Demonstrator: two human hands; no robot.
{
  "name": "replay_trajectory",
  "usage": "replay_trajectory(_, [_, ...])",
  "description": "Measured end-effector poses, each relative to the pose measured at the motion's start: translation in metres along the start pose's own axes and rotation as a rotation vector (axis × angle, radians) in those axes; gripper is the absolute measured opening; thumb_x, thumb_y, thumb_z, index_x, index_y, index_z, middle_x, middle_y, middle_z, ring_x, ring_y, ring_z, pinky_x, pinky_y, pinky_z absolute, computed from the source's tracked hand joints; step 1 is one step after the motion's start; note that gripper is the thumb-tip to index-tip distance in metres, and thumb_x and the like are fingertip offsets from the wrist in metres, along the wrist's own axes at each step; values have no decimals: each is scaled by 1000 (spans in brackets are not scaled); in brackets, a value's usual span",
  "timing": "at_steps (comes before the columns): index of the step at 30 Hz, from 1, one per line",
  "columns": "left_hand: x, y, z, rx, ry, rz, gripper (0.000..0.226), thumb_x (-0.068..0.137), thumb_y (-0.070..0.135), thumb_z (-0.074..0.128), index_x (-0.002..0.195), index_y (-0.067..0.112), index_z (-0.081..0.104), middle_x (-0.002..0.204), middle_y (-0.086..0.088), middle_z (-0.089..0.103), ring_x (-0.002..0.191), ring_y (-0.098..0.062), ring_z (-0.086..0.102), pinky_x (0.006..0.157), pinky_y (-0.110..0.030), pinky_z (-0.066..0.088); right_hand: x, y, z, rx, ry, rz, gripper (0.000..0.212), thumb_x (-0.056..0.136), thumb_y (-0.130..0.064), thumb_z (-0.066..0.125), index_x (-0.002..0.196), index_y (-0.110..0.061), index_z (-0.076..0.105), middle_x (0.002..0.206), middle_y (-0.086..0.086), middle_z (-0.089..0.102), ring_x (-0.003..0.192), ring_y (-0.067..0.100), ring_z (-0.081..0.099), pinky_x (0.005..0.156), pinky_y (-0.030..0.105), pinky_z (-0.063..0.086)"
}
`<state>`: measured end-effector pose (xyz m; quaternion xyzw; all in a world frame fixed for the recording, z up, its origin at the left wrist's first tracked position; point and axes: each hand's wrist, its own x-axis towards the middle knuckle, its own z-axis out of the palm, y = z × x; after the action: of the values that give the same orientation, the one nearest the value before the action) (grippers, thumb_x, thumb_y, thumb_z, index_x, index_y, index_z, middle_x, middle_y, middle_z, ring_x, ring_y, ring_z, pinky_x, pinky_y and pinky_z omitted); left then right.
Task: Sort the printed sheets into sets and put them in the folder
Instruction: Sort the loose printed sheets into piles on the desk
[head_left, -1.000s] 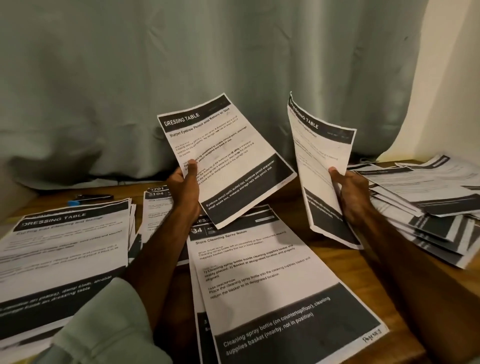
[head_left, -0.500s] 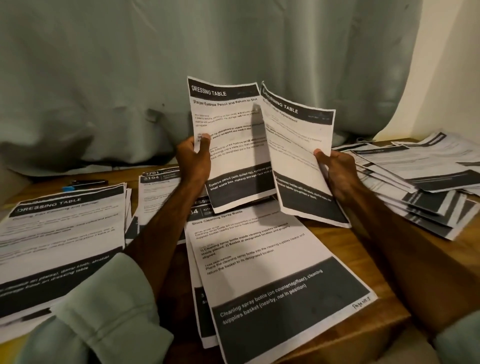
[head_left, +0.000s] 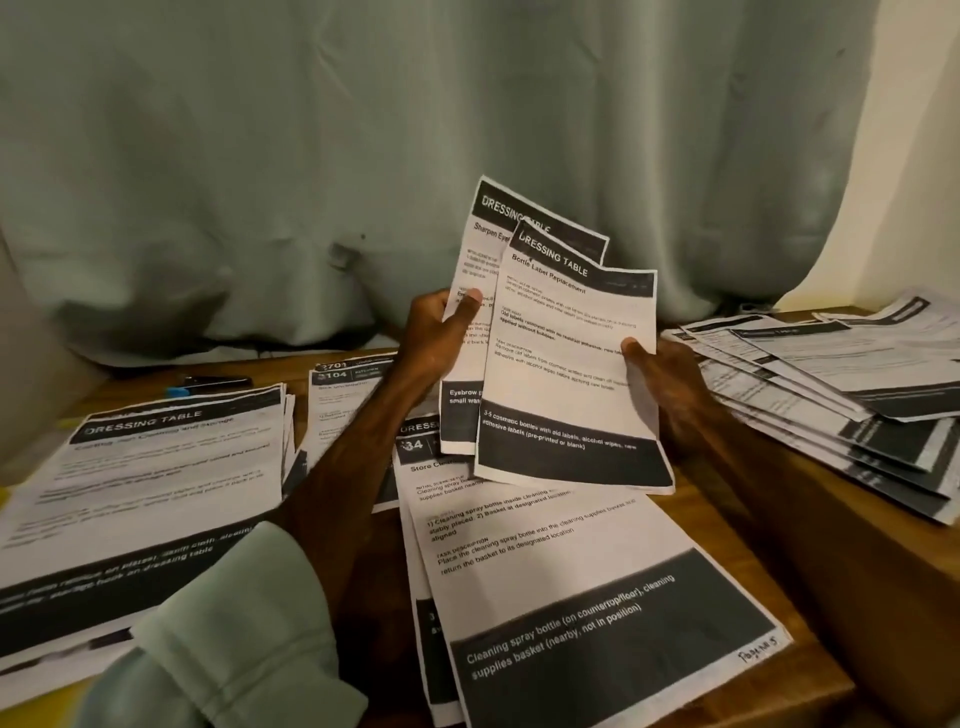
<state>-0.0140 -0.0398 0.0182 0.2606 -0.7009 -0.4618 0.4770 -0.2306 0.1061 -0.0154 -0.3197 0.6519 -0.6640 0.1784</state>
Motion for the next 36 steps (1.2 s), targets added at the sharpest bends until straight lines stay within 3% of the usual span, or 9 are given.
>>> replay_trajectory(6, [-5, 4, 9, -96, -82, -81, 23, 100, 34, 63, 109, 13, 70, 101, -7, 79, 90, -30, 76, 86, -55, 60, -10, -15, -4, 38, 101, 33, 41, 108, -34, 48, 138, -7, 55, 127, 3, 61, 77, 11, 53, 65, 14, 41])
replay_trajectory(9, [-10, 5, 21, -54, -154, -84, 20, 101, 33, 60, 103, 16, 71, 99, -3, 79, 89, -24, 77, 79, -41, 62, -22, -24, -1, 47, 80, 27, 35, 108, -31, 47, 132, -7, 56, 111, 1, 56, 68, 3, 50, 38, 4, 35])
replay_trajectory(13, [-14, 5, 33, 4, -226, -93, 18, 104, 27, 56, 89, 26, 67, 81, 13, 73, 77, -4, 71, 70, -25, 55, 6, 0, -2, 104, 108, 12, 31, 103, -34, 58, 125, -13, 64, 118, -2, 68, 78, 5, 62, 61, 18, 49])
replay_trajectory(18, [-11, 3, 34, -11, -198, -139, 28, 106, 38, 49, 95, 22, 69, 90, 7, 74, 89, -15, 70, 79, -29, 54, 7, 2, -4, 117, 133, -41, 25, 98, -21, 67, 119, -8, 65, 107, -2, 69, 66, -2, 66, 49, 10, 48])
replay_trajectory(22, [-10, 3, 33, -4, -184, -181, 38, 106, 45, 44, 96, 19, 69, 108, -10, 75, 98, -24, 71, 85, -33, 54, 4, 3, -5, 18, 160, -101, 24, 94, -29, 73, 104, -7, 74, 105, 7, 75, 76, 6, 68, 63, 20, 50])
replay_trajectory(27, [-9, 5, 34, -99, -213, -217, 45, 107, 52, 31, 106, 26, 68, 120, -10, 72, 109, -29, 71, 97, -44, 55, 4, 4, -4, 13, 196, -129, 24, 88, -33, 79, 90, -9, 76, 84, -2, 75, 69, 6, 68, 64, 21, 48])
replay_trajectory(31, [-8, 0, 31, -80, -209, -225, 28, 104, 42, 51, 104, 21, 69, 111, -9, 75, 94, -22, 75, 85, -38, 61, 3, 3, 0, 113, 200, -111, 20, 83, -25, 84, 88, -8, 75, 77, -4, 75, 56, -1, 67, 56, 18, 51])
replay_trajectory(33, [-9, -7, 29, -20, -221, -185, 15, 102, 28, 59, 106, 17, 69, 117, -13, 74, 98, -25, 74, 88, -42, 60, 4, 3, 1, 152, 164, -99, 21, 85, -19, 82, 96, -4, 73, 82, 0, 75, 57, -1, 69, 54, 16, 52])
replay_trajectory(36, [-6, -8, 20, -2, -201, -179, 18, 102, 22, 60, 114, 11, 68, 117, -11, 74, 97, -25, 74, 87, -40, 61, 3, 2, -2, 252, 22, -46, 33, 86, -30, 82, 106, -6, 72, 99, 10, 78, 78, 15, 77, 69, 29, 61])
